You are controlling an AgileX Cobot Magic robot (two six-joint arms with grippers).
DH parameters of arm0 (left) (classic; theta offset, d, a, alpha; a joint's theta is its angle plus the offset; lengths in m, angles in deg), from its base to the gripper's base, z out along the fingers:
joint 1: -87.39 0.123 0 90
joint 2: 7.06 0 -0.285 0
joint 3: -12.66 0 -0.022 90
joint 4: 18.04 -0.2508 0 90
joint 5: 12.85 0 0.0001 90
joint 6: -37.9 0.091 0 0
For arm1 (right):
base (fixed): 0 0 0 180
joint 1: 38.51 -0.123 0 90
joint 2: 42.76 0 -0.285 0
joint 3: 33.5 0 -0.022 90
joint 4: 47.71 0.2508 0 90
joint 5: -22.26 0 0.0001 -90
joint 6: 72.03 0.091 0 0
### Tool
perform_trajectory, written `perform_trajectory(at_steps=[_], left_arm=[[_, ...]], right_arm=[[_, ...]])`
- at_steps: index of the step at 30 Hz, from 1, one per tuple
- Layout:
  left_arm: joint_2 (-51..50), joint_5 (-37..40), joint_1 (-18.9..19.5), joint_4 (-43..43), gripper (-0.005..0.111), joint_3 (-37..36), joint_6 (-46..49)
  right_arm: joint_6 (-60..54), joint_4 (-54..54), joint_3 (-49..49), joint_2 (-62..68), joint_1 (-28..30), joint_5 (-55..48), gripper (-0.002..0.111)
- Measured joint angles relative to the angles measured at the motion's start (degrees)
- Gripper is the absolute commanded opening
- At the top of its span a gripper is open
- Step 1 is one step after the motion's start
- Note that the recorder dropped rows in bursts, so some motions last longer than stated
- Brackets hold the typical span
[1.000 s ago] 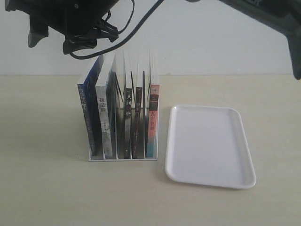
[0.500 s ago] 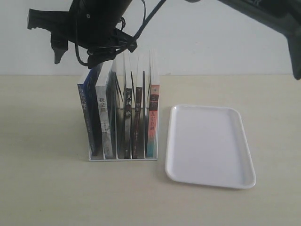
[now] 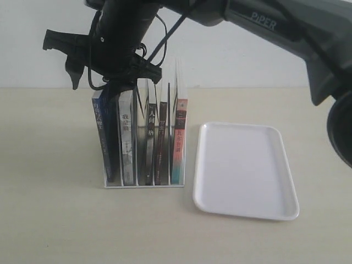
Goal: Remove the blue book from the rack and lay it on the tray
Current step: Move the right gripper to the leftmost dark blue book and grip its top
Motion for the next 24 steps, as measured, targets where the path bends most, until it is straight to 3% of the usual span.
perform_trajectory(at_steps=[7,19,24], left_arm=[[0.00,0.00,0.00,0.00,0.005,0.00,0.00],[0.00,0.00,0.00,0.00,0.005,0.00,0.00],[0.00,0.00,0.00,0.00,0.005,0.00,0.00]], right_arm=[[1.73,-0.59,-0.14,0.59,0.00,0.11,0.047],[2.80,-4.27,-0.54,1.37,0.00,-3.36,0.045],[3.48,-5.13,-0.54,1.90,0.00,-6.02,0.020]])
